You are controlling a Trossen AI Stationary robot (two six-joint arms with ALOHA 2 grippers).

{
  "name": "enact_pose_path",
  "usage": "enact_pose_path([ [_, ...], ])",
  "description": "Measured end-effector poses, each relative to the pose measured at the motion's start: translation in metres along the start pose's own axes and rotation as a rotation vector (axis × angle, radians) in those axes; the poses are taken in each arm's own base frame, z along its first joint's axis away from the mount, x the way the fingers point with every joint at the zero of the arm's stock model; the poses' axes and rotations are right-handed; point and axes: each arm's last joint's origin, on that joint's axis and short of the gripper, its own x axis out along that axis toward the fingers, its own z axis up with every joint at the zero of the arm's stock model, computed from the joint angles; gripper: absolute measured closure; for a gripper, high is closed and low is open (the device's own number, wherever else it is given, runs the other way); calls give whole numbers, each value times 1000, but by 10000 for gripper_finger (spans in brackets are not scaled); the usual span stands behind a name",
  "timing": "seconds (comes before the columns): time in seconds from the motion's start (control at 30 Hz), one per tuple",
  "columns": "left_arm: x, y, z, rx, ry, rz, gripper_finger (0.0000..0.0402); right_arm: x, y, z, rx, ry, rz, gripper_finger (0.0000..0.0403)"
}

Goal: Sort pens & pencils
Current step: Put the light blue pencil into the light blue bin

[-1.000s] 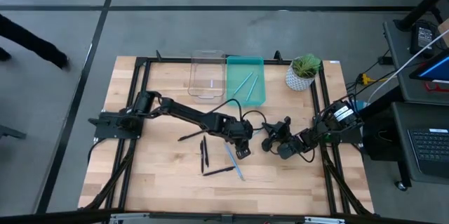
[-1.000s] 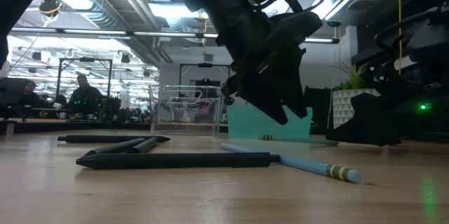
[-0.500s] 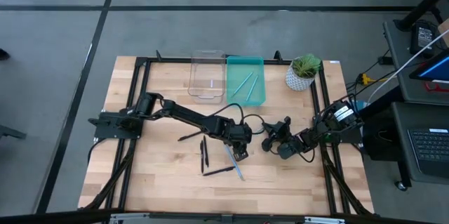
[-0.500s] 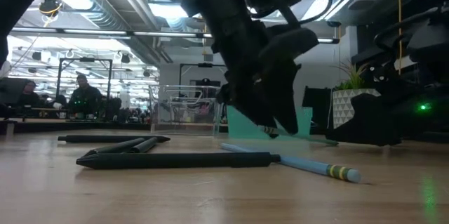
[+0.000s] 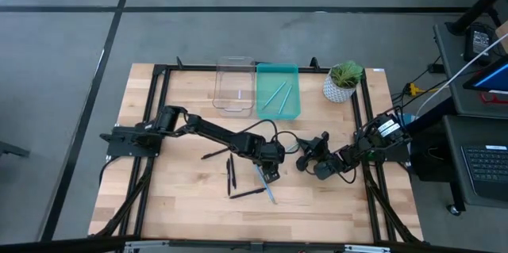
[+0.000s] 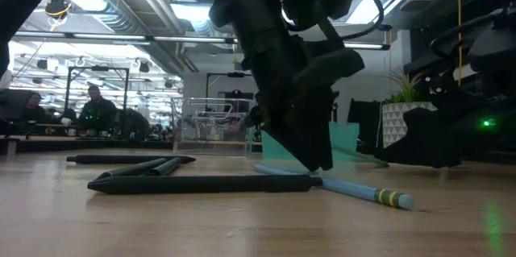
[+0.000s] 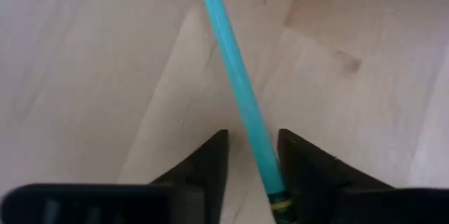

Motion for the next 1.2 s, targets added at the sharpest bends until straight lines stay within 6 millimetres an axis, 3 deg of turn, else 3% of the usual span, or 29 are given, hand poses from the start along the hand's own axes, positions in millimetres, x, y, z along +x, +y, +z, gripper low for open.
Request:
enact_pose_path([
  [0.23, -1, 6, 2, -22, 8, 21, 389, 0, -1, -1, -5, 6, 3, 402],
  [0.5, -6, 8, 1, -14, 16, 41, 395, -2, 1, 0, -2, -25, -2, 399],
  [0.73, -22, 2, 2, 11, 8, 34, 397, -7, 7, 15, -20, -93, -5, 353],
  [0.9, -35, 2, 5, 8, -7, 35, 397, -16, 11, 42, -65, -191, -47, 313],
  [1.03, -39, 4, 3, 0, 9, 57, 397, -30, 14, 79, -64, -290, -85, 283],
  [1.2, -40, 11, 5, -15, 24, 87, 397, -62, 12, 134, -30, -390, -101, 259],
])
